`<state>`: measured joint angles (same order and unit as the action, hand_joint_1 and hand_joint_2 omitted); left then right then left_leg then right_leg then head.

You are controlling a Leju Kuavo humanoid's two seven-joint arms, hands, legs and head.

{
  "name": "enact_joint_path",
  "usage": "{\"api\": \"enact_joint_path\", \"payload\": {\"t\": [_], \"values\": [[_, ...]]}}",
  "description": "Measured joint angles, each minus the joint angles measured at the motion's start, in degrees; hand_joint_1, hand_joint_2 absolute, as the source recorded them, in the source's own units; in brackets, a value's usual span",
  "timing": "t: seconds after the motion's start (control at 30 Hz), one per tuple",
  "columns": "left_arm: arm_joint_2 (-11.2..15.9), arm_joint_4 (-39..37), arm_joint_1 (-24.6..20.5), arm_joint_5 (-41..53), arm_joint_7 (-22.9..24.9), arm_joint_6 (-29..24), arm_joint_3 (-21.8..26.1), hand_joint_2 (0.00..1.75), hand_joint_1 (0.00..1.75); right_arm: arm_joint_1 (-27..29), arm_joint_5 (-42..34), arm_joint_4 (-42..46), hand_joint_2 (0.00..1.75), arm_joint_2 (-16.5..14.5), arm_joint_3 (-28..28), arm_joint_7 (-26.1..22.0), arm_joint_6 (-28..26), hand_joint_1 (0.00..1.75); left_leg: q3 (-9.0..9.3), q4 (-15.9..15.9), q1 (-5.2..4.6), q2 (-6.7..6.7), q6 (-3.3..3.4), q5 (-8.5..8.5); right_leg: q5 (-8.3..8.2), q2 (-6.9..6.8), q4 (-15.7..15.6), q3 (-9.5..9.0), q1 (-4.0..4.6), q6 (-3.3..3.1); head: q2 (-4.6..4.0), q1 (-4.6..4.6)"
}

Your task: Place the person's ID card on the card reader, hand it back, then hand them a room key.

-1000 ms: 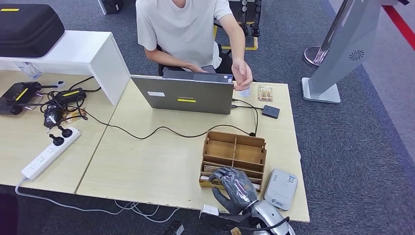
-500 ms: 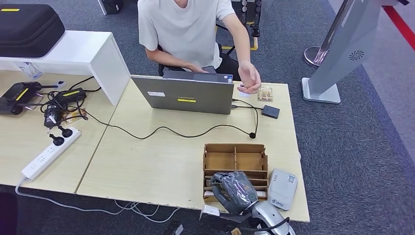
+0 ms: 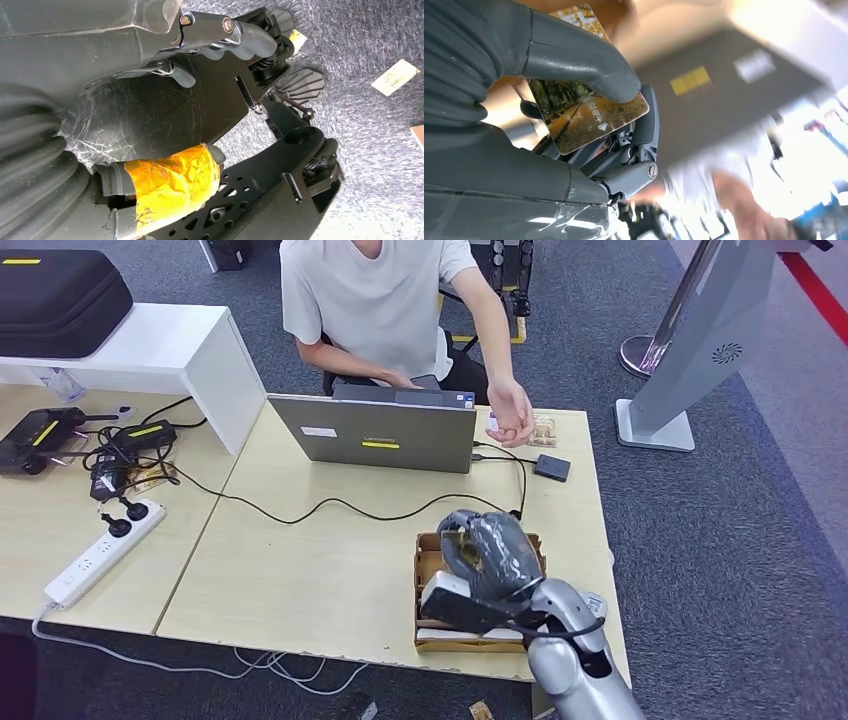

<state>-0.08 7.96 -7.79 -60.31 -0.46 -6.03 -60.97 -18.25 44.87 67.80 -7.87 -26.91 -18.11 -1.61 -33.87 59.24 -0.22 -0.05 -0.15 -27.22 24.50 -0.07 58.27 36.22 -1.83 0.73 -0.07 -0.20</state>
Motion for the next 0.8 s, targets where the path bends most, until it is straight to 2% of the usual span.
{"api": "enact_joint_path", "payload": {"t": [0.1,0.23,0.33,0.5,0.63,0.8], "values": [[0.07,0.00,-0.24,0.39,0.17,0.11,-0.94,1.75,0.00,-5.80,-2.35,1.24,1.75,-1.76,3.04,1.13,1.35,1.75,0.01,0.00,0.00,-0.03,0.00,0.05,-0.04,-0.02,0.00,0.00,0.00,0.01,0.00,0.01],[0.08,0.01,-0.45,0.76,0.23,0.23,-1.87,1.75,0.00,-9.22,-3.36,1.99,1.75,-3.29,5.62,2.19,1.13,1.75,-0.01,0.00,0.00,-0.04,0.00,0.06,-0.06,-0.02,0.03,0.00,0.00,-0.01,0.00,-0.01],[0.07,0.01,-0.69,1.45,0.23,0.43,-2.83,1.75,0.00,-14.40,-3.44,0.86,1.75,-4.73,8.92,5.27,0.04,1.75,-0.03,0.00,0.00,-0.03,-0.01,0.07,-0.09,-0.01,0.03,0.03,-0.01,-0.02,0.00,-0.01],[-0.13,0.01,-1.22,2.18,0.47,0.58,-4.64,1.75,0.00,-24.70,-0.86,-5.02,1.75,-6.36,15.57,8.60,-1.81,1.75,-0.03,0.01,-0.01,-0.08,0.01,0.14,-0.14,-0.05,0.01,0.01,-0.01,0.03,0.00,0.01],[-0.37,0.02,-1.44,2.30,0.68,0.74,-5.61,1.75,0.00,-27.52,0.70,-8.12,1.75,-7.18,17.96,9.56,-3.20,1.75,-0.03,0.01,-0.01,-0.09,0.01,0.14,-0.15,-0.06,0.01,0.01,-0.01,0.02,0.00,-0.01],[-0.80,0.00,-2.20,3.12,1.78,0.88,-7.58,1.75,0.00,-33.43,7.42,-16.56,1.75,-7.57,22.66,14.94,-7.57,1.75,-0.04,0.01,-0.02,-0.12,-0.01,0.16,-0.15,-0.08,0.01,0.03,-0.01,0.02,0.00,0.00]]}}
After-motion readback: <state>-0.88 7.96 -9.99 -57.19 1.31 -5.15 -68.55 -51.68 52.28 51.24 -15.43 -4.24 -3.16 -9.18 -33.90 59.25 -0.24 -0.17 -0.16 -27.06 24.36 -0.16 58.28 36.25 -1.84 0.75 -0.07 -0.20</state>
